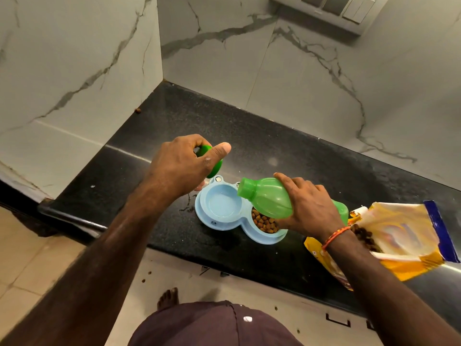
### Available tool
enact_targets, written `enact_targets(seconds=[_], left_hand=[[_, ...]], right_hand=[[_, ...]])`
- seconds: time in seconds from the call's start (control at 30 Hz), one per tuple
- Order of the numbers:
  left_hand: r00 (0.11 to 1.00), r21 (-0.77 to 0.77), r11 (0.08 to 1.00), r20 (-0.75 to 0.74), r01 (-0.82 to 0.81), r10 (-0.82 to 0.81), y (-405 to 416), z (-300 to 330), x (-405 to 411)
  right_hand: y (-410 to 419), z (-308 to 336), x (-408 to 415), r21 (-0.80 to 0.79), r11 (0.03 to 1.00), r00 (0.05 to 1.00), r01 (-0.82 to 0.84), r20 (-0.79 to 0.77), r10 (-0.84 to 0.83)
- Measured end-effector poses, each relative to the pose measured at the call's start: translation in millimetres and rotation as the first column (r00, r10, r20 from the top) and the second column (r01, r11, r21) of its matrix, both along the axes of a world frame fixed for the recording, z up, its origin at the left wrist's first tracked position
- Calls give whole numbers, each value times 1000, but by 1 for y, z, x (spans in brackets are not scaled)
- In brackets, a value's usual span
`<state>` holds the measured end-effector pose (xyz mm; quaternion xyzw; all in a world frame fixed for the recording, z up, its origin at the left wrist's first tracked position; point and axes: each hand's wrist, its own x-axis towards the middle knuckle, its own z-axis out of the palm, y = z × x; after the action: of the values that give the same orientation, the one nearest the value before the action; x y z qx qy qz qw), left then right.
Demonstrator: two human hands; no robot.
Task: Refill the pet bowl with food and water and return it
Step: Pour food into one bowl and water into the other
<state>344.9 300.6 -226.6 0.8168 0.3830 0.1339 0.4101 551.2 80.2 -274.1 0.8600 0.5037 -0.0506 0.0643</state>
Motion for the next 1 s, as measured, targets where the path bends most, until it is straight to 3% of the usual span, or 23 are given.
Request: enact_targets(seconds=[1.0], left_hand=[[1000,4,1000,1,19,-19,1,-4,-10]], right_hand=[[-4,12,-6,-68,996,994,-63,80,68]])
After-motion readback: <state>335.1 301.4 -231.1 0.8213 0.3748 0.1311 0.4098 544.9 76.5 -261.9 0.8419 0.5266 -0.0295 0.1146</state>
